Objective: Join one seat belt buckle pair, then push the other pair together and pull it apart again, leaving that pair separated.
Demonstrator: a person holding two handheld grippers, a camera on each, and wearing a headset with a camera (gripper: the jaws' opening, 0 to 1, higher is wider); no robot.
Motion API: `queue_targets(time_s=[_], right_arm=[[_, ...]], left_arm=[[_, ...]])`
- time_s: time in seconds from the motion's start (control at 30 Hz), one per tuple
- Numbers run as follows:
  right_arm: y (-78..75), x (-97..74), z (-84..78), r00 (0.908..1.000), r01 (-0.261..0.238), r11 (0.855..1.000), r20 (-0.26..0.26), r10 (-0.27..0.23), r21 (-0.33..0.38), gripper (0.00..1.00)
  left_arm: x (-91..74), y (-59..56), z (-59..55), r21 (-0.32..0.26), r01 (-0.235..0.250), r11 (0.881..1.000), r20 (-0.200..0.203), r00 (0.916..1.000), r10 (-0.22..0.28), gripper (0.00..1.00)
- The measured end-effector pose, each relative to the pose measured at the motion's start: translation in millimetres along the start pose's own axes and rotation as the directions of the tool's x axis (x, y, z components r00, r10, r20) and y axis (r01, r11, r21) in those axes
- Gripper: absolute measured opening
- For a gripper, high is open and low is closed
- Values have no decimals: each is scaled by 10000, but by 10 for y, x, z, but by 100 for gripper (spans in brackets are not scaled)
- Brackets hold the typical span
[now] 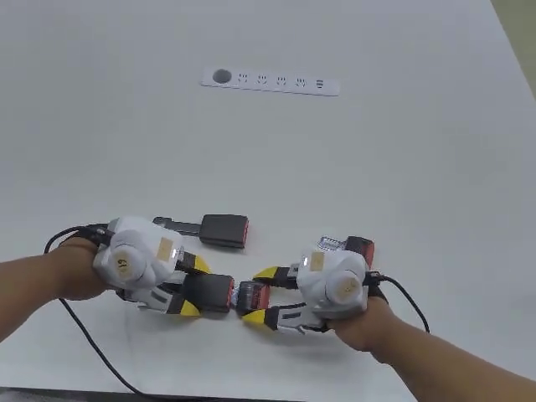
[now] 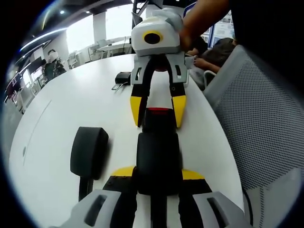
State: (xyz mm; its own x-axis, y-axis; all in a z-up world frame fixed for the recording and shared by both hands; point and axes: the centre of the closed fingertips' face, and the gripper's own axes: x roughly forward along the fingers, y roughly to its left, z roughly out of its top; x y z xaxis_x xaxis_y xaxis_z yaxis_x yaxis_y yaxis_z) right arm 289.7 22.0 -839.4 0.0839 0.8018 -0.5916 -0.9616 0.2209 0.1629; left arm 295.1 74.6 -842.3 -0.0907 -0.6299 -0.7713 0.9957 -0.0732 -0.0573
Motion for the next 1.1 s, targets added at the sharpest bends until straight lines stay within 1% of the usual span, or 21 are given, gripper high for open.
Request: queue_targets(time_s=[0.1,0.13,0.2,0.3,0.53,0.6,0.67,0.7,0.77,1.1], right_arm=[[-6,-3,3,9999,29,9999,111,-30,106,34],[-9,-9,4,9996,57,9992,286,-68,399,34],[0,-6,-5,9996,120,9997,250,-126,228,34],[-5,-8,2,9994,131,9992,318,-143,371,34],[0,-14,-4,9993,182,9994,322,-191,286,34],[0,-15,-5,9993,211,9996,313,-217,197,34],[12,-14,-2,9995,287,9994,164,-284,-212,34],[18,-13,-2,9995,296,9991,140,-292,-297,34],[13,-13,-4,9993,324,9991,190,-319,-274,34],[7,-17,-2,9987,378,9993,353,-378,14,34]], left_arm=[[0,2,-6,-5,2,10000,56,10000,-2,34],[3,6,-5,12,12,10000,58,10000,-12,34],[4,3,-2,18,20,10000,66,10000,-20,34],[1,-3,-6,-18,22,10000,122,9999,-22,34],[4,-6,1,-51,16,10000,178,9998,-15,34],[2,-9,-3,-64,41,10000,181,9998,-40,34],[5,-18,-2,14,54,10000,142,9999,-54,34],[5,-21,-3,21,47,10000,163,9999,-48,33],[3,-18,-8,-27,37,10000,226,9997,-36,33],[0,-22,-13,-63,87,9999,289,9995,-85,33]])
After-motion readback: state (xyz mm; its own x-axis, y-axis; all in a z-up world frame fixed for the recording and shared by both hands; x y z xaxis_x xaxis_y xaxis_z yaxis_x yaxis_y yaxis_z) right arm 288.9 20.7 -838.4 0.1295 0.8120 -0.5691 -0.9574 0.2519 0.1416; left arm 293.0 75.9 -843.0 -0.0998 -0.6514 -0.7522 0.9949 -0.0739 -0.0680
